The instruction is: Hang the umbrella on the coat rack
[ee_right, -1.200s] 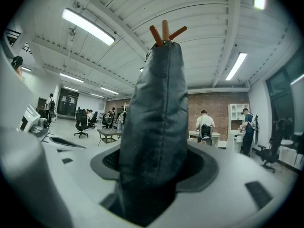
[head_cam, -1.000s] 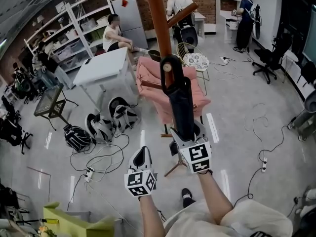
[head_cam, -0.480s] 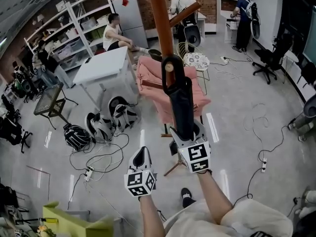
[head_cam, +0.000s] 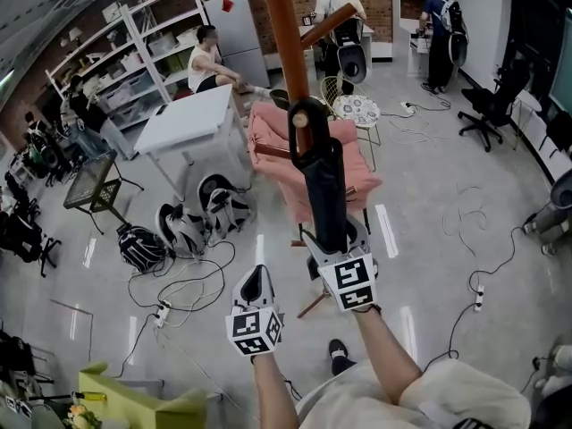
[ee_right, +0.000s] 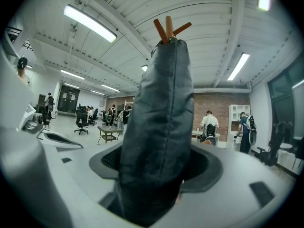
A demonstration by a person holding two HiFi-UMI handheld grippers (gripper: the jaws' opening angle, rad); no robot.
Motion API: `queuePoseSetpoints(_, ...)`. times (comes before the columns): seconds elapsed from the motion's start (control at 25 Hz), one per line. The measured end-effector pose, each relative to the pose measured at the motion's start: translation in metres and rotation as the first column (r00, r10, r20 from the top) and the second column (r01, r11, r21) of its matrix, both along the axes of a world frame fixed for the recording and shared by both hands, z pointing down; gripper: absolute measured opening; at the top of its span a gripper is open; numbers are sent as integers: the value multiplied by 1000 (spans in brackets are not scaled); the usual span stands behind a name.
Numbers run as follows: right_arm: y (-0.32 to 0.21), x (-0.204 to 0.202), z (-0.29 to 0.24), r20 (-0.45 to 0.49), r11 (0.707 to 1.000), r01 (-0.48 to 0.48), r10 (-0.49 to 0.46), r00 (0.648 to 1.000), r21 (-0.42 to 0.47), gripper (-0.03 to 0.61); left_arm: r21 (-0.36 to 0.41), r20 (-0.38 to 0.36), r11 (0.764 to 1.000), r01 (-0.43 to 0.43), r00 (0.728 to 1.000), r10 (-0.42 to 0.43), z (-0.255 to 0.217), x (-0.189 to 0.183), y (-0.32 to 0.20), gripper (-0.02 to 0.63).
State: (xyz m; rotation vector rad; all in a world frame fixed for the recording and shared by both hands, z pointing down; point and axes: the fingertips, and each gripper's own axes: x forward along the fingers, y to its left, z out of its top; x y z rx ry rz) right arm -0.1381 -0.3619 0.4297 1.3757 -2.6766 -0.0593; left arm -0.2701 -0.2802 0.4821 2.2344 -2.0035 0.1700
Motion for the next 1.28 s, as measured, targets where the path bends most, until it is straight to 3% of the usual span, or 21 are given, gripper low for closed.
queuePoseSetpoints(1.28,28,17,19,-1,1000,-13,13,1000,-28,334,-12,18,1000,-22,1000,22,12,25,24,8)
